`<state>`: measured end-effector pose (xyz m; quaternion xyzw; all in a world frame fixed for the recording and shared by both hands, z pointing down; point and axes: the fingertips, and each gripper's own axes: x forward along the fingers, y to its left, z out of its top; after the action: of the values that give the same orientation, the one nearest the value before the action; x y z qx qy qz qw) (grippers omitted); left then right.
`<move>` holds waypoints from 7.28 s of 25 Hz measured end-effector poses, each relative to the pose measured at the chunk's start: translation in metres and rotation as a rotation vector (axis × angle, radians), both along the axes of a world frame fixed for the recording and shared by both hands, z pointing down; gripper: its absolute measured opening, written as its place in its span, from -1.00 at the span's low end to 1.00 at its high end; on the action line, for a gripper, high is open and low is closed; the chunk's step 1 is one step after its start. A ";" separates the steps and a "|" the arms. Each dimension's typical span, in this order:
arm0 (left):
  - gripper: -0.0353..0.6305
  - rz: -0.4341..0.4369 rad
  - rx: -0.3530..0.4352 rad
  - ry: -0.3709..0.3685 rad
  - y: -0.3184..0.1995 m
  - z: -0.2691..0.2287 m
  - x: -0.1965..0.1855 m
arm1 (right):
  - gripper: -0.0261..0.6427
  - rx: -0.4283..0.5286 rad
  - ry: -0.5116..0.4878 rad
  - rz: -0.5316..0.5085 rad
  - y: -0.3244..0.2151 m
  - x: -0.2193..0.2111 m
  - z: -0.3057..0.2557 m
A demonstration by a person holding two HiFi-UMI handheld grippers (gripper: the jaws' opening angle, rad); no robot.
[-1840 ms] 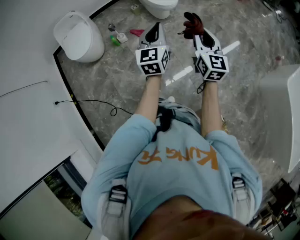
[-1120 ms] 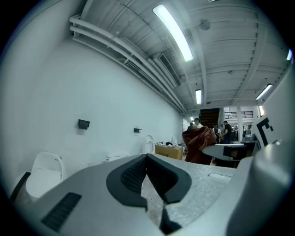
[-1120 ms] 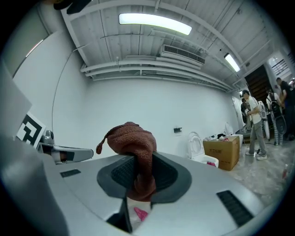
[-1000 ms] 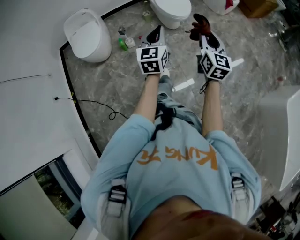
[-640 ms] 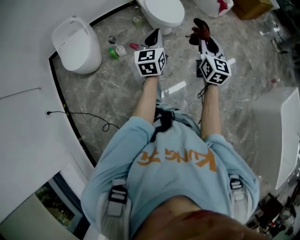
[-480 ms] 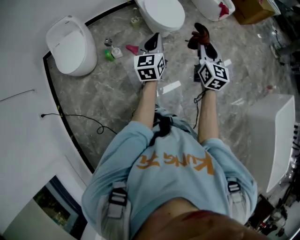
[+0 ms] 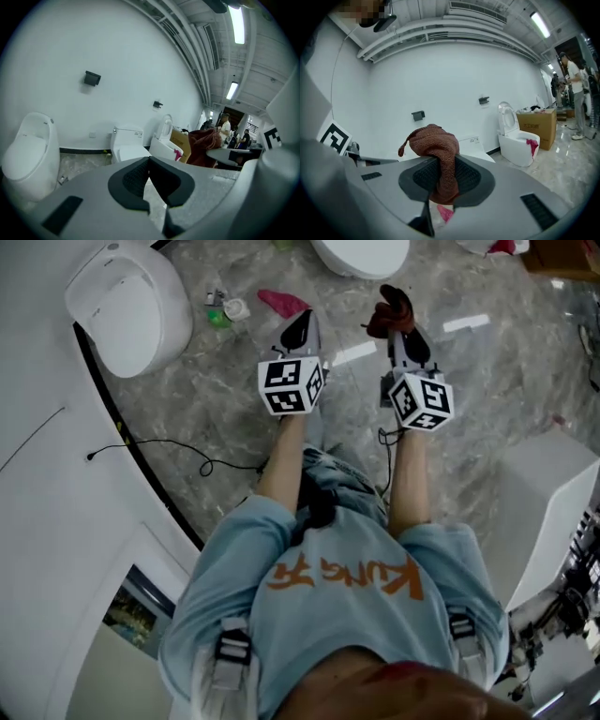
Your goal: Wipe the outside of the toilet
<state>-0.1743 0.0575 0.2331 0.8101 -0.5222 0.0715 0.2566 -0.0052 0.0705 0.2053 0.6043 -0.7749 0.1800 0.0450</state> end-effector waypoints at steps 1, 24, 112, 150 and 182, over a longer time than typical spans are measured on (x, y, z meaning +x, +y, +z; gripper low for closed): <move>-0.91 0.016 -0.003 -0.007 -0.013 -0.001 0.006 | -0.70 0.006 -0.001 0.004 -0.010 0.004 -0.003; -0.91 -0.127 -0.048 0.008 -0.105 0.055 0.136 | -0.70 -0.088 0.052 -0.203 -0.116 0.111 0.078; -0.91 -0.111 -0.055 -0.140 -0.111 0.426 0.204 | -0.71 -0.018 0.273 -0.074 -0.247 0.193 0.457; -0.91 -0.165 0.029 -0.246 -0.140 0.441 0.091 | -0.71 0.041 0.357 -0.239 -0.205 0.018 0.506; -0.91 -0.102 -0.116 -0.223 -0.123 0.495 0.109 | -0.70 0.038 0.480 -0.144 -0.173 0.117 0.488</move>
<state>-0.0658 -0.0659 0.7280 0.7533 -0.5830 0.1783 0.2467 0.1120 -0.1028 0.6931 0.5738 -0.7862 0.0133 0.2291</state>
